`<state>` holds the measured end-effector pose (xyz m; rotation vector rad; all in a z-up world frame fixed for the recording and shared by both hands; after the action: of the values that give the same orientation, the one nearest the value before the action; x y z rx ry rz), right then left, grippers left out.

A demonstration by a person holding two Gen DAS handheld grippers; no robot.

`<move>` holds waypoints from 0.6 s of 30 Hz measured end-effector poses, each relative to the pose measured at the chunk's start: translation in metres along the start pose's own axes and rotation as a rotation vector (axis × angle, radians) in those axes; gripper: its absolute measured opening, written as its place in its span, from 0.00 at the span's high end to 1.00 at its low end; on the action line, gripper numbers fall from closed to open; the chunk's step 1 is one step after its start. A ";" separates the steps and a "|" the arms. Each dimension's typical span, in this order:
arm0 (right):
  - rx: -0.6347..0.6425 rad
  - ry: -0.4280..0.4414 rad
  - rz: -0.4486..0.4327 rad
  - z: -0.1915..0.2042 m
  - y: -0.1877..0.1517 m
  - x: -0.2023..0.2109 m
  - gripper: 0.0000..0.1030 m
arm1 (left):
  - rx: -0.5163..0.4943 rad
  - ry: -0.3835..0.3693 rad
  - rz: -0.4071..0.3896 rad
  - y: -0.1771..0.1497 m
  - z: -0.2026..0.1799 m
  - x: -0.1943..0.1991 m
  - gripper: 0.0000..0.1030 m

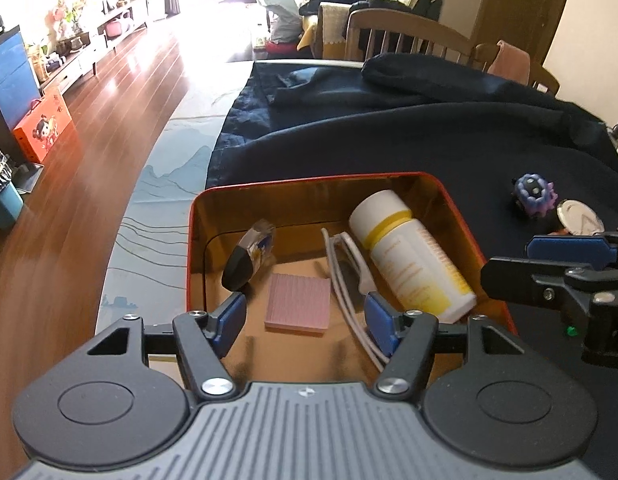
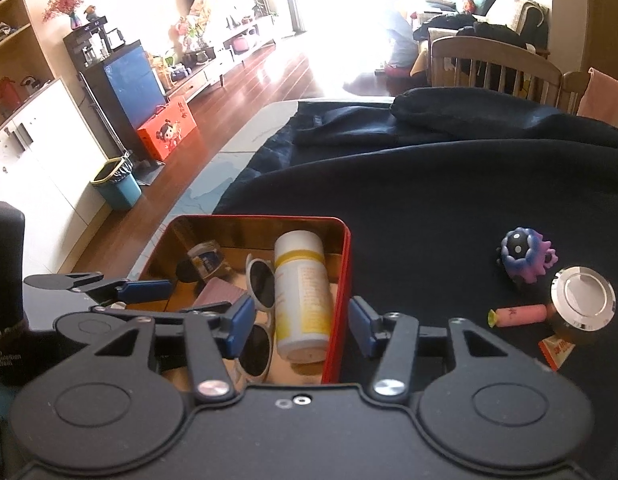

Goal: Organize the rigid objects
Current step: 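Lower and release the eraser with left tool while right tool releases the bottle, then move both tools back toward the silver tin and clipper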

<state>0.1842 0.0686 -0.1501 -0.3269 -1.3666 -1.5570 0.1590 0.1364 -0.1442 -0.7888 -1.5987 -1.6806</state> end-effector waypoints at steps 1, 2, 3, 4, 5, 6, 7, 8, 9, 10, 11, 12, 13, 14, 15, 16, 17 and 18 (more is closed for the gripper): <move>0.000 0.003 -0.006 0.000 0.000 0.004 0.46 | 0.000 0.002 -0.007 0.000 -0.001 0.004 0.37; 0.000 0.005 -0.012 -0.001 0.000 0.006 0.43 | 0.000 0.004 -0.014 0.000 -0.003 0.009 0.37; 0.002 0.010 -0.018 -0.001 -0.001 0.010 0.42 | 0.001 0.003 -0.021 0.001 -0.004 0.013 0.37; 0.003 0.013 -0.022 -0.001 -0.001 0.013 0.42 | 0.002 0.002 -0.029 0.001 -0.005 0.017 0.37; 0.002 0.015 -0.026 -0.001 -0.001 0.016 0.42 | 0.004 0.002 -0.035 0.001 -0.007 0.022 0.37; 0.001 0.020 -0.032 -0.001 -0.002 0.020 0.40 | 0.006 0.000 -0.042 0.002 -0.008 0.026 0.37; 0.000 0.025 -0.036 -0.003 -0.003 0.024 0.40 | 0.006 -0.006 -0.052 0.003 -0.010 0.029 0.37; 0.000 0.030 -0.043 -0.003 -0.004 0.028 0.38 | 0.005 -0.007 -0.059 0.004 -0.012 0.034 0.37; 0.000 0.035 -0.048 -0.004 -0.004 0.032 0.38 | 0.003 -0.008 -0.067 0.004 -0.014 0.038 0.36; 0.000 0.039 -0.051 -0.005 -0.005 0.035 0.38 | 0.003 -0.009 -0.075 0.004 -0.015 0.043 0.33; -0.002 0.042 -0.055 -0.006 -0.005 0.038 0.37 | 0.003 -0.010 -0.084 0.004 -0.017 0.047 0.32; -0.004 0.045 -0.059 -0.007 -0.005 0.041 0.37 | 0.001 -0.013 -0.094 0.005 -0.019 0.051 0.31; -0.005 0.049 -0.064 -0.009 -0.006 0.045 0.37 | -0.001 -0.015 -0.103 0.005 -0.021 0.055 0.31; -0.006 0.051 -0.068 -0.011 -0.007 0.048 0.37 | -0.001 -0.016 -0.110 0.006 -0.023 0.059 0.31; -0.006 0.052 -0.073 -0.013 -0.008 0.051 0.33 | -0.002 -0.019 -0.117 0.006 -0.026 0.063 0.31; -0.008 0.054 -0.081 -0.015 -0.010 0.056 0.30 | -0.003 -0.023 -0.125 0.006 -0.028 0.067 0.31; -0.008 0.059 -0.088 -0.017 -0.011 0.059 0.26 | -0.005 -0.025 -0.131 0.007 -0.031 0.070 0.31; -0.005 0.063 -0.094 -0.019 -0.012 0.063 0.26 | -0.009 -0.027 -0.137 0.007 -0.034 0.073 0.31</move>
<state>0.1527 0.0198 -0.1174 -0.2177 -1.3460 -1.6352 0.1227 0.0976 -0.0830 -0.7232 -1.6991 -1.7806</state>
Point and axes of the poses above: each gripper's, at about its wrist camera, not at the fingertips, and x roughly against the way its jaws point, z to its left, y to its top, the point moved 4 cm from there along -x, roughly the way its jaws point, and after that the axes turned 13 degrees about -x, right-handed, at the moved point
